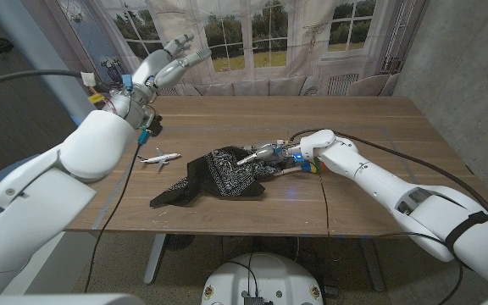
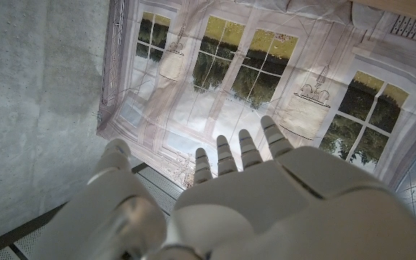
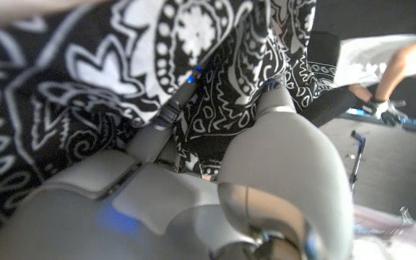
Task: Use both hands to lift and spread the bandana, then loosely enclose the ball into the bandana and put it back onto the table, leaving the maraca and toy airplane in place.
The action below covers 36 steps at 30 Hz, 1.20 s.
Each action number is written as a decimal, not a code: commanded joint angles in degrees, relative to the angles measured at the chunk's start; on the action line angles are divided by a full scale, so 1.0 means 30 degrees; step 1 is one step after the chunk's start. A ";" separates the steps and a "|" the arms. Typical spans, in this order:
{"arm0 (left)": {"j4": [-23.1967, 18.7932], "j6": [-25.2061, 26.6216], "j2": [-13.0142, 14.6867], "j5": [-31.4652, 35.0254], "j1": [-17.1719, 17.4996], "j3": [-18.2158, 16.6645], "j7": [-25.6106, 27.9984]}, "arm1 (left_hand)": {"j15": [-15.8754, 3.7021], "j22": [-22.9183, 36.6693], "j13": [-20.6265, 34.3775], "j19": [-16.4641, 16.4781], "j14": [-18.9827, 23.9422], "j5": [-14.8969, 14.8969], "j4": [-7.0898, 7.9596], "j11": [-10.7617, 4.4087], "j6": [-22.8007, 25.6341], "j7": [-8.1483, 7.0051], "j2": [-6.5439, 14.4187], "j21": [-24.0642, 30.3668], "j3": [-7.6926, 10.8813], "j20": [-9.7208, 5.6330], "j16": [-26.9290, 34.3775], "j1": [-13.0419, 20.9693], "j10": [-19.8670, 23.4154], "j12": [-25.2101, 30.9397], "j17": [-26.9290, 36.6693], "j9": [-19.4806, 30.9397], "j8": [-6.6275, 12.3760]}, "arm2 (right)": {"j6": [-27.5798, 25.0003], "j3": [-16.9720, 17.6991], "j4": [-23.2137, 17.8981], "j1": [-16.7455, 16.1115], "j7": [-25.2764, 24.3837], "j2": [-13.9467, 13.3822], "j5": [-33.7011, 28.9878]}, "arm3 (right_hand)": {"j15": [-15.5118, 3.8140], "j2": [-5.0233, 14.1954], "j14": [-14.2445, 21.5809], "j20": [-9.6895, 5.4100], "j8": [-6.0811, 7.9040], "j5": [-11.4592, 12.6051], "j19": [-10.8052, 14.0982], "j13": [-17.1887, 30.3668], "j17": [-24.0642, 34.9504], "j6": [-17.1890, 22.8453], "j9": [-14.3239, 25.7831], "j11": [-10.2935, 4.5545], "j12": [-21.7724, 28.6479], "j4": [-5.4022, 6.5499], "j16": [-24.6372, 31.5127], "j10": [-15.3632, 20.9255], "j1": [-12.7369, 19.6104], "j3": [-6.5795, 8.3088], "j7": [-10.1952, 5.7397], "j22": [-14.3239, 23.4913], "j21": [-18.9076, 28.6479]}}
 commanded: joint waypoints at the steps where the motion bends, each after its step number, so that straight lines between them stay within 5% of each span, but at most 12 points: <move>1: 0.0371 0.0526 0.0413 -0.0499 -0.0948 0.0552 -0.0011 | 0.0088 0.0094 0.0000 -0.0125 -0.0194 0.0089 -0.0025 0.0060 0.0031 -0.0004 -0.0002 -0.0044 -0.0056 0.0028 0.0066 -0.0247 -0.0124 0.0161 0.0011 0.0041 0.0111 | -0.0556 0.0868 1.1886 0.3871 0.6573 0.4578 0.5788 | -0.5568 0.1779 0.2836 0.0034 0.0151 0.0190 -0.0126 0.0127 0.0164 0.2106 -0.0011 -0.0393 0.0203 0.0705 -0.0013 0.0938 0.2013 0.3891 0.1893 0.0072 0.0168; 10: 0.0776 0.0542 0.0705 -0.0869 -0.1580 0.1044 0.0214 | 0.0075 0.0097 -0.0008 -0.0126 -0.0188 0.0092 -0.0046 0.0018 -0.0007 -0.0038 0.0014 -0.0051 -0.0062 0.0028 0.0079 -0.0268 -0.0101 0.0189 0.0010 0.0041 0.0099 | -0.0462 0.2274 1.2164 0.3944 0.6309 0.4697 0.5547 | -0.5666 0.1702 0.3173 0.0043 0.0150 0.0195 -0.0018 0.0165 0.0268 0.2198 -0.0009 -0.0481 0.0181 0.0563 -0.0050 0.0938 0.2164 0.4081 0.1855 0.0117 0.0388; 12: 0.0932 0.0506 0.0791 -0.0972 -0.1828 0.1232 0.0242 | 0.0076 0.0098 -0.0009 -0.0126 -0.0185 0.0092 -0.0050 0.0033 -0.0002 -0.0043 0.0017 -0.0052 -0.0062 0.0027 0.0082 -0.0271 -0.0103 0.0191 0.0009 0.0041 0.0102 | -0.0006 0.2554 1.0898 0.3438 0.6080 0.4240 0.5564 | -0.5632 0.1689 0.3221 0.0039 0.0131 0.0190 0.0027 0.0174 0.0284 0.2172 -0.0006 -0.0472 0.0159 0.0544 -0.0083 0.0899 0.2179 0.4119 0.1824 0.0131 0.0454; 16: 0.1132 0.0511 0.0975 -0.1167 -0.2166 0.1465 0.0293 | 0.0072 0.0099 -0.0013 -0.0127 -0.0206 0.0092 -0.0060 0.0026 -0.0011 -0.0034 0.0023 -0.0056 -0.0063 0.0027 0.0078 -0.0278 -0.0086 0.0205 0.0009 0.0041 0.0100 | -0.0129 0.3040 0.3597 0.0491 0.1573 0.1826 0.5385 | -0.5594 0.1566 0.3075 0.0023 0.0082 0.0186 0.0020 0.0196 0.0302 0.2123 0.0010 -0.0479 0.0002 0.0361 -0.0354 0.0590 0.2340 0.4274 0.1740 0.0175 0.0623; 22: 0.1530 0.0319 0.1205 -0.1523 -0.2659 0.1738 0.0319 | 0.0060 0.0101 -0.0018 -0.0131 -0.0207 0.0094 -0.0076 0.0063 0.0000 -0.0012 0.0033 -0.0062 -0.0067 0.0028 0.0083 -0.0291 -0.0114 0.0205 0.0008 0.0041 0.0108 | 0.0315 0.3117 -0.0520 -0.1338 -0.3165 0.0531 0.5095 | -0.5482 0.1550 0.2642 0.0015 -0.0260 0.0157 -0.0169 0.0205 0.0368 0.1387 0.0050 -0.0481 -0.0303 0.0245 -0.0858 0.0040 0.2441 0.4484 0.1645 0.0258 0.0877; 27: 0.1902 0.0045 0.1303 -0.1911 -0.2901 0.1832 0.0316 | 0.0082 0.0103 -0.0022 -0.0112 -0.0204 0.0095 -0.0089 0.0120 -0.0005 0.0010 0.0045 -0.0058 -0.0067 0.0026 0.0089 -0.0298 -0.0144 0.0202 0.0007 0.0041 0.0108 | 0.1042 0.3236 -0.5443 -0.3553 -1.0383 -0.0689 0.3230 | -0.5447 0.1626 0.2789 -0.0010 -0.0105 0.0096 -0.0040 0.0241 0.0566 0.1924 0.0058 -0.0386 -0.0077 0.0359 -0.0929 0.0718 0.2314 0.4541 0.2083 0.0334 0.1206; 31: 0.2113 -0.0101 0.1410 -0.2123 -0.2991 0.1852 0.0375 | 0.0089 0.0104 -0.0026 -0.0097 -0.0217 0.0096 -0.0101 0.0069 -0.0005 -0.0001 0.0055 -0.0056 -0.0068 0.0025 0.0087 -0.0304 -0.0164 0.0202 0.0006 0.0041 0.0110 | 0.2421 0.3003 -0.6599 -0.4172 -1.3632 -0.0908 0.1781 | -0.5491 0.1718 0.3443 -0.0029 0.0116 0.0074 0.0282 0.0310 0.0864 0.2632 0.0060 -0.0330 0.0198 0.0398 -0.0749 0.1454 0.2329 0.4658 0.2458 0.0413 0.1638; 36: 0.2346 -0.0330 0.1577 -0.2281 -0.3123 0.1910 0.0454 | 0.0099 0.0106 -0.0029 -0.0095 -0.0236 0.0097 -0.0114 0.0084 -0.0022 -0.0005 0.0063 -0.0058 -0.0069 0.0025 0.0083 -0.0310 -0.0160 0.0212 0.0005 0.0040 0.0105 | 0.4625 0.2406 -0.6601 -0.4251 -1.5451 -0.1036 0.0037 | -0.5464 0.1713 0.3673 -0.0038 0.0305 0.0083 0.0413 0.0370 0.0949 0.3197 0.0065 -0.0387 0.0328 0.0420 -0.0854 0.1796 0.2326 0.4793 0.2720 0.0476 0.1930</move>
